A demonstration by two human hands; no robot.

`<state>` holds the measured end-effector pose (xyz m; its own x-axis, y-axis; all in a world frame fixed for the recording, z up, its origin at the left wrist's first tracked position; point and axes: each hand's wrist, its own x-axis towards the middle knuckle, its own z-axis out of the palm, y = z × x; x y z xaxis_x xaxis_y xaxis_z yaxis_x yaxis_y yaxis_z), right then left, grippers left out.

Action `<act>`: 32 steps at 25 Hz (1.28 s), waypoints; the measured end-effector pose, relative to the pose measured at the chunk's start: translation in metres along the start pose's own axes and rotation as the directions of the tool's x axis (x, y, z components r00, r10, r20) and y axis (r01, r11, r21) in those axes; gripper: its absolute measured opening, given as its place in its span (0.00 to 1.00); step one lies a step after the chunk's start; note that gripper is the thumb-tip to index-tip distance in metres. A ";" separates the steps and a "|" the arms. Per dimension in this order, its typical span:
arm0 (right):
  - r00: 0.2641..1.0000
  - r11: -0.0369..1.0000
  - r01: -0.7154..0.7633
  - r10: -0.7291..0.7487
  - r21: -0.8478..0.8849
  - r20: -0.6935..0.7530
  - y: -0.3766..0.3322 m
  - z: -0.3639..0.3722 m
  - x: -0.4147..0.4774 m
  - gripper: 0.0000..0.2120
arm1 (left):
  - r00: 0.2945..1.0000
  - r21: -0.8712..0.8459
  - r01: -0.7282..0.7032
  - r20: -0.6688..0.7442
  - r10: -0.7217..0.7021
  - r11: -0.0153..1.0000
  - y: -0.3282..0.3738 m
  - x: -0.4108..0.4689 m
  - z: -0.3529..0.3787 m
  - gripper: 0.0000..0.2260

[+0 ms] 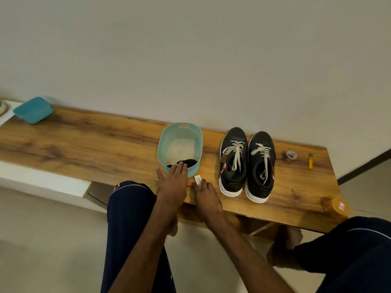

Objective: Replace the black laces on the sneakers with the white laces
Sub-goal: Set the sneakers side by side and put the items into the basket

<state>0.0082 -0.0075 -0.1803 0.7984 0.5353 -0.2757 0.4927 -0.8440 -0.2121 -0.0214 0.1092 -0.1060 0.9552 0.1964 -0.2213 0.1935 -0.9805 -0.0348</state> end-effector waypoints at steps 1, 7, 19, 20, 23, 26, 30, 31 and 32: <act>1.000 1.000 -0.020 0.020 -0.006 0.002 0.000 0.002 -0.003 0.30 | 1.000 -0.009 0.003 -0.006 -0.003 1.000 -0.001 -0.001 0.000 0.33; 0.999 0.983 -0.044 0.045 0.178 -0.004 0.005 0.003 -0.029 0.39 | 0.969 -0.111 -0.194 -0.174 0.173 0.975 0.031 -0.011 -0.011 0.31; 0.673 0.803 -0.513 0.596 0.303 -0.438 0.223 -0.068 -0.134 0.21 | 0.849 -0.211 -0.510 -0.280 0.448 0.834 0.133 -0.027 0.009 0.26; 0.669 0.763 -0.585 0.645 0.275 -0.370 0.243 -0.067 -0.137 0.24 | 0.850 -0.202 -0.510 -0.270 0.453 0.836 0.134 -0.027 0.010 0.26; 0.631 0.638 -0.710 0.764 0.298 -0.132 0.277 -0.050 -0.138 0.28 | 0.865 -0.223 -0.485 -0.262 0.427 0.845 0.129 -0.025 0.011 0.27; 0.626 0.639 -0.724 0.767 0.259 -0.140 0.272 -0.034 -0.135 0.28 | 0.882 -0.231 -0.454 -0.250 0.399 0.860 0.122 -0.023 0.013 0.27; 0.721 0.770 -0.608 0.637 0.193 -0.271 0.241 -0.032 -0.130 0.29 | 0.891 -0.263 -0.436 -0.264 0.370 0.861 0.115 -0.018 0.013 0.28; 0.736 0.783 -0.590 0.622 0.198 -0.267 0.235 -0.032 -0.129 0.30 | 0.889 -0.274 -0.439 -0.274 0.368 0.856 0.115 -0.017 0.012 0.27; 0.746 0.787 -0.576 0.617 0.223 -0.252 0.230 -0.033 -0.128 0.29 | 0.886 -0.285 -0.441 -0.287 0.363 0.851 0.113 -0.017 0.009 0.27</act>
<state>0.0307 -0.2714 -0.1627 0.9864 -0.1302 -0.1006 -0.1495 -0.9647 -0.2167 -0.0176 -0.0055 -0.1155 0.9812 -0.1795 0.0708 -0.1930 -0.9181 0.3463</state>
